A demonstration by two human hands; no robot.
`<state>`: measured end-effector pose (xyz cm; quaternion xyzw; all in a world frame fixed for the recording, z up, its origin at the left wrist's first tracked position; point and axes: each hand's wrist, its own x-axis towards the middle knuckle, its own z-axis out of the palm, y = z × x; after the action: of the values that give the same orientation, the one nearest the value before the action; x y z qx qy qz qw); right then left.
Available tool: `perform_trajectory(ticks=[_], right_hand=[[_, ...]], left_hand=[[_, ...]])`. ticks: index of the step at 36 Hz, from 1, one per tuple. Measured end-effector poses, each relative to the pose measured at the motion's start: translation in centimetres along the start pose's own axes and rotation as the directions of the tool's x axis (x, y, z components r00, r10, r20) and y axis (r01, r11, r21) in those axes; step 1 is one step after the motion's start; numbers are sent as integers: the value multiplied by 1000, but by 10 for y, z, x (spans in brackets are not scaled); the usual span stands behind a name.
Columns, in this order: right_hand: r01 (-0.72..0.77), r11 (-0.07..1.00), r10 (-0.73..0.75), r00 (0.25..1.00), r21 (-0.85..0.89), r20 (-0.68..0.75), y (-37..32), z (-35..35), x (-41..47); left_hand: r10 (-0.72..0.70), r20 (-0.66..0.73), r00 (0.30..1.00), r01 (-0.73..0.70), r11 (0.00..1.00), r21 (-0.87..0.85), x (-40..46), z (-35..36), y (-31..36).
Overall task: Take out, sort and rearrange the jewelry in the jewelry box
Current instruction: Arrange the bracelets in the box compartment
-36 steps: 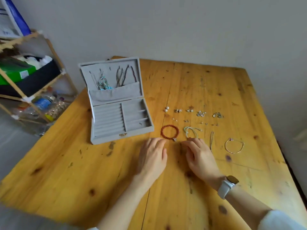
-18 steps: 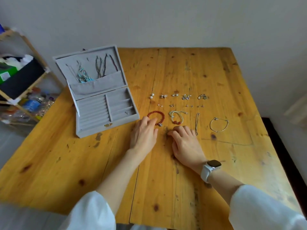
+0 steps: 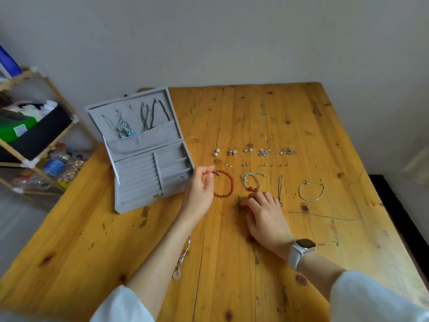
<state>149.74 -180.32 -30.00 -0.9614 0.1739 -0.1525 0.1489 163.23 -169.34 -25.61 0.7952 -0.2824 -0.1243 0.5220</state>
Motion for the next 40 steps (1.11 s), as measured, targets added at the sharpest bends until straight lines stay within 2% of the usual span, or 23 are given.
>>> perform_trajectory(ticks=[1,3,6,8,11,14,17,20,22,25,27,29,31,33,35,40], right_hand=[[-5,999,5,1000,32,-3,-4,-1,4],[15,996,-14,1000,83,-11,-14,-2,16],[60,986,-57,998,153,-24,-33,0,39],[96,978,-91,995,183,-37,-46,3,57],[161,967,-162,987,199,-9,-62,10,84],[187,964,-204,976,191,73,-69,22,104],[214,960,-238,963,178,123,-67,36,115],[221,955,-248,960,197,127,-61,43,117],[226,952,-257,956,208,140,-58,46,117],[235,946,-271,951,224,146,-55,47,116],[232,945,-271,950,228,156,-55,47,117],[228,945,-269,950,235,160,-55,47,118],[227,944,-268,951,238,156,-55,48,117],[229,943,-269,951,240,150,-55,48,117],[227,944,-268,952,241,150,-55,48,117],[229,946,-268,951,232,153,-55,48,116]], left_hand=[[-85,-6,996,83,982,-167,2,-6,3],[-241,-29,970,199,861,-469,8,-19,6],[-399,-34,916,249,632,-734,25,-41,-1],[-465,-37,885,257,552,-793,39,-57,-9],[-538,-34,842,278,487,-828,61,-79,-19],[-551,-40,833,311,527,-791,81,-94,-26],[-527,-63,847,347,640,-686,98,-99,-30],[-494,-133,860,373,783,-498,115,-97,-40],[-430,-174,886,361,875,-322,125,-97,-49],[-232,-175,957,243,969,48,135,-97,-56],[-75,-127,989,115,932,345,136,-96,-58],[58,-96,994,12,793,609,134,-94,-59],[170,-107,980,-33,663,748,128,-91,-60],[254,-74,964,-92,584,806,122,-87,-63],[265,-1,964,-147,538,830,117,-84,-67],[248,79,966,-202,527,825,110,-84,-74]])
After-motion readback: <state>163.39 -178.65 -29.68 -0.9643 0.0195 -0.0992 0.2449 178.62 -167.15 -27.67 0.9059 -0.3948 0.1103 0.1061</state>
